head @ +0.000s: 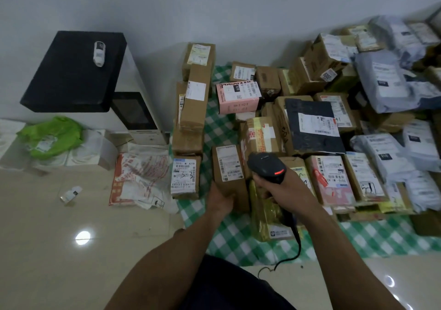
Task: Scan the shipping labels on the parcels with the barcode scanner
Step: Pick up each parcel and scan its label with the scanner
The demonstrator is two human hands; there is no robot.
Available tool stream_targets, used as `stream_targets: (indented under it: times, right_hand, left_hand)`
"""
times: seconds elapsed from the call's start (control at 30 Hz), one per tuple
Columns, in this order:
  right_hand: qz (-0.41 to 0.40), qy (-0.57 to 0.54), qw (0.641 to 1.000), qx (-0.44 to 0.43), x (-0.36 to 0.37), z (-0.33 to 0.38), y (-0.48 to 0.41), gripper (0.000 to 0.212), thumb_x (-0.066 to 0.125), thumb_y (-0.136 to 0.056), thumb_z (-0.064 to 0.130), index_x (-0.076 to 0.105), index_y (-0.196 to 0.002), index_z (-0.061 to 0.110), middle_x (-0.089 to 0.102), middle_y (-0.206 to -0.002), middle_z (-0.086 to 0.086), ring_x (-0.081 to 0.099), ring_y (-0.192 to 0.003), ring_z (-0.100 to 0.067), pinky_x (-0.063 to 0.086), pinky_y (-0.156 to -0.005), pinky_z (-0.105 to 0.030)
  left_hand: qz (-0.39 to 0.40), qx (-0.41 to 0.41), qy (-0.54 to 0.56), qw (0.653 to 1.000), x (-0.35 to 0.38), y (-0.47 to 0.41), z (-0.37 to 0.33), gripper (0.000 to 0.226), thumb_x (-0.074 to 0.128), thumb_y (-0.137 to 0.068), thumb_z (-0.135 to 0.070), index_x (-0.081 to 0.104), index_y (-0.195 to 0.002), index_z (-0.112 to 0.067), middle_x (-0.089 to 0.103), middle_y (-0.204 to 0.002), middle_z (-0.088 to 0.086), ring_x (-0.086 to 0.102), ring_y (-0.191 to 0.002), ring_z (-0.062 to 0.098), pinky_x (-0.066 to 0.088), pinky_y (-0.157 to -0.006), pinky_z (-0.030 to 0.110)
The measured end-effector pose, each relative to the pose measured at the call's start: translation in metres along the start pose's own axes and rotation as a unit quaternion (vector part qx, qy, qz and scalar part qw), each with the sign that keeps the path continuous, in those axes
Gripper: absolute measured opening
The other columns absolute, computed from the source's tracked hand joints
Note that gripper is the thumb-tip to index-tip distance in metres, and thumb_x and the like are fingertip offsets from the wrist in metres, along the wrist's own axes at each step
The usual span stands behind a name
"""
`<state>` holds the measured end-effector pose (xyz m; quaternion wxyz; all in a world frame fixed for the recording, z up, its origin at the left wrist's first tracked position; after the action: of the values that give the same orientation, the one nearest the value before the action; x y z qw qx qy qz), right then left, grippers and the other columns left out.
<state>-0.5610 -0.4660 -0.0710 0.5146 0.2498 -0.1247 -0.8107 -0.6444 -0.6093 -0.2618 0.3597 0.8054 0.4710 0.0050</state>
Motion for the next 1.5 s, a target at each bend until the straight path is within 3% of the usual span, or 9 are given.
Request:
stream_targets:
  times: [0.2, 0.47, 0.6, 0.77, 0.9, 0.97, 1.07, 1.2, 1.5]
  right_hand:
    - [0.003, 0.017, 1.000, -0.008, -0.002, -0.004, 0.002, 0.022, 0.075, -0.095, 0.028, 0.065, -0.109, 0.043, 0.076, -0.091, 0.011, 0.072, -0.077, -0.013, 0.050, -0.053, -0.016]
    - [-0.016, 0.017, 1.000, -0.017, -0.004, 0.005, 0.004, 0.033, 0.077, -0.093, 0.033, 0.063, -0.122, 0.038, 0.078, -0.091, 0.010, 0.076, -0.078, -0.018, 0.057, -0.067, -0.028]
    - [-0.022, -0.001, 0.999, -0.039, 0.003, 0.018, 0.008, 0.034, 0.078, -0.093, 0.030, 0.067, -0.124, 0.032, 0.077, -0.091, 0.010, 0.071, -0.069, -0.001, 0.051, -0.064, -0.022]
    - [-0.002, -0.001, 0.997, -0.073, 0.022, 0.032, 0.012, 0.047, 0.079, -0.090, 0.038, 0.063, -0.134, 0.035, 0.070, -0.118, 0.017, 0.062, -0.104, 0.002, 0.048, -0.081, -0.022]
    - [0.010, 0.005, 0.996, -0.092, 0.028, 0.042, 0.012, 0.041, 0.079, -0.090, 0.040, 0.066, -0.129, 0.040, 0.072, -0.112, 0.019, 0.067, -0.104, -0.004, 0.059, -0.085, -0.031]
    - [0.022, -0.002, 0.995, -0.092, 0.028, 0.048, 0.014, 0.040, 0.078, -0.091, 0.039, 0.063, -0.128, 0.042, 0.071, -0.111, 0.020, 0.067, -0.100, -0.001, 0.056, -0.069, -0.019]
    - [0.036, -0.010, 0.995, -0.089, 0.026, 0.057, 0.016, 0.036, 0.076, -0.093, 0.036, 0.063, -0.126, 0.039, 0.075, -0.102, 0.012, 0.073, -0.089, -0.011, 0.057, -0.063, -0.023]
    - [0.087, -0.014, 0.994, -0.061, 0.026, 0.066, 0.017, 0.023, 0.074, -0.095, 0.036, 0.066, -0.116, 0.037, 0.080, -0.095, 0.004, 0.079, -0.081, -0.020, 0.056, -0.072, -0.034]
    - [0.119, -0.003, 0.992, -0.035, 0.027, 0.071, 0.019, 0.017, 0.074, -0.095, 0.035, 0.069, -0.112, 0.032, 0.080, -0.087, -0.005, 0.078, -0.081, -0.024, 0.054, -0.071, -0.032]
  left_hand:
    - [0.024, -0.027, 0.126, 0.991, -0.010, 0.012, 0.003, 0.080, 0.070, -0.094, -0.011, 0.025, -0.157, -0.032, 0.047, -0.155, 0.004, 0.046, -0.142, 0.031, 0.044, -0.111, 0.061]
    - [0.012, 0.153, 0.171, 0.973, -0.042, 0.070, -0.034, 0.083, 0.061, -0.099, 0.001, 0.019, -0.139, -0.059, 0.041, -0.141, -0.029, 0.044, -0.137, 0.010, 0.047, -0.112, 0.043]
    - [0.010, 0.191, 0.259, 0.947, -0.069, 0.086, -0.045, 0.082, 0.069, -0.098, -0.009, 0.028, -0.156, -0.049, 0.054, -0.148, -0.012, 0.056, -0.134, 0.013, 0.055, -0.104, 0.046]
    - [-0.015, 0.225, 0.253, 0.941, -0.099, 0.096, -0.067, 0.086, 0.073, -0.094, -0.015, 0.028, -0.147, -0.066, 0.055, -0.147, -0.003, 0.059, -0.131, 0.017, 0.058, -0.099, 0.043]
    - [-0.031, 0.250, 0.172, 0.952, -0.115, 0.097, -0.077, 0.097, 0.078, -0.085, -0.037, 0.014, -0.153, -0.064, 0.054, -0.147, -0.009, 0.059, -0.128, 0.010, 0.057, -0.098, 0.032]
    - [-0.037, 0.268, 0.152, 0.951, -0.122, 0.098, -0.082, 0.097, 0.078, -0.090, -0.030, 0.013, -0.154, -0.061, 0.054, -0.148, -0.008, 0.060, -0.125, 0.003, 0.056, -0.098, 0.027]
    - [-0.052, 0.286, 0.125, 0.948, -0.130, 0.095, -0.087, 0.094, 0.071, -0.097, -0.014, 0.008, -0.163, -0.039, 0.044, -0.154, -0.008, 0.054, -0.128, -0.007, 0.054, -0.094, 0.018]
    - [-0.076, 0.288, 0.111, 0.948, -0.137, 0.088, -0.093, 0.090, 0.065, -0.099, -0.004, 0.008, -0.165, -0.027, 0.036, -0.159, -0.008, 0.051, -0.132, 0.012, 0.055, -0.089, 0.016]
    - [-0.101, 0.277, 0.097, 0.950, -0.143, 0.078, -0.089, 0.089, 0.066, -0.098, -0.005, 0.011, -0.164, -0.028, 0.038, -0.149, -0.026, 0.050, -0.133, 0.010, 0.052, -0.094, 0.013]
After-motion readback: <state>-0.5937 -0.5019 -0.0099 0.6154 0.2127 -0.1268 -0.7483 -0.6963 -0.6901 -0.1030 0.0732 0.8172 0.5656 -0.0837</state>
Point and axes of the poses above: each hand's wrist, its own y-axis away from the middle knuckle, its own x-axis out of the palm, z = x × y, the point moved 4 cm from there along -y, towards the middle knuckle
